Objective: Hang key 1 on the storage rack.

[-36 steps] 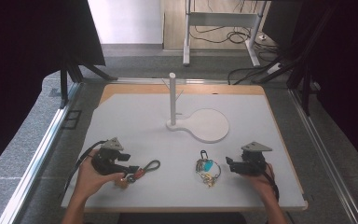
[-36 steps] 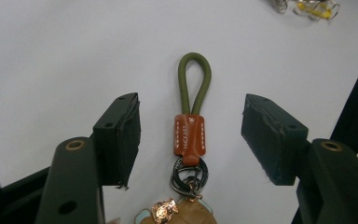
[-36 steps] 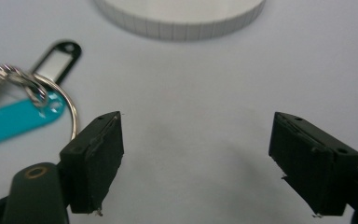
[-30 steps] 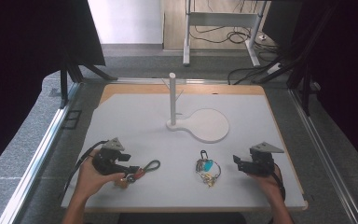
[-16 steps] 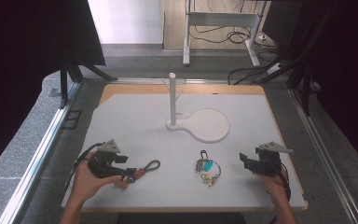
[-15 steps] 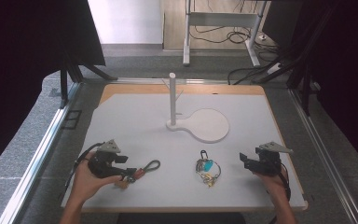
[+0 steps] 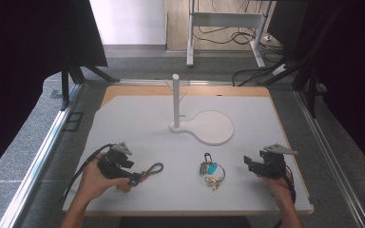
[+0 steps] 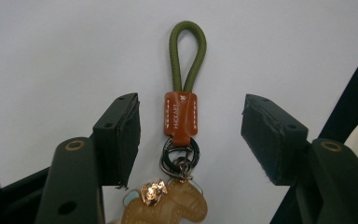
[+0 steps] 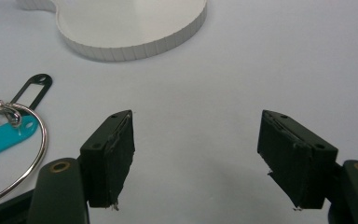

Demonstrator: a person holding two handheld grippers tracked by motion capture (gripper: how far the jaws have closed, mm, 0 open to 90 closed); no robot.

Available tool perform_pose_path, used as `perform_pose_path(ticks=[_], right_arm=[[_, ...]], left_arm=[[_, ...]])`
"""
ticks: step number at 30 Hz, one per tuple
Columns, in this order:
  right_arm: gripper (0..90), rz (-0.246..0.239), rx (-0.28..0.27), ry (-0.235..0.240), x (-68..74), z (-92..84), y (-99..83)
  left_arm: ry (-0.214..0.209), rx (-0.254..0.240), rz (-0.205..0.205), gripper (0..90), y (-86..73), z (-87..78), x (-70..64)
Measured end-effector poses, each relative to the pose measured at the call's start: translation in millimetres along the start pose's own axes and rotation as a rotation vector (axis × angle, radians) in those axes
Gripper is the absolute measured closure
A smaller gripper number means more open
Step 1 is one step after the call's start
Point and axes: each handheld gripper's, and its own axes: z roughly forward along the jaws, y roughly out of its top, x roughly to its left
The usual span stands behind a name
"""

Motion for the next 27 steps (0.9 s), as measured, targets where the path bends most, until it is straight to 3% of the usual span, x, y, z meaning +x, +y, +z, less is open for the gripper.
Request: perform_pose_path(ticks=[2,5,10,12,20,27], right_arm=[[27.7,-0.004,0.009,0.0,0.5,1.5,-0.8],[27.7,-0.012,0.018,0.0,1.6,2.8,-1.5],[27.8,-0.016,0.024,0.0,3.6,5.1,-1.6],[27.7,-0.018,0.027,0.001,4.6,6.0,-1.6],[27.7,-0.037,0.042,-0.001,8.2,8.6,-1.9],[27.7,-0.04,0.038,-0.003,8.1,6.1,-1.3]], left_arm=[[-0.016,0.029,-0.001,38.6,4.6,4.1,-0.6],[0.007,0.084,-0.009,39.7,7.1,11.4,1.5],[-0.003,0.127,-0.005,42.9,10.0,19.3,2.0],[0.015,0.155,-0.007,43.5,11.2,23.7,3.0],[0.04,0.229,0.045,48.1,20.0,35.1,-4.1],[0.073,0.294,0.062,53.0,19.2,44.7,-9.5]])
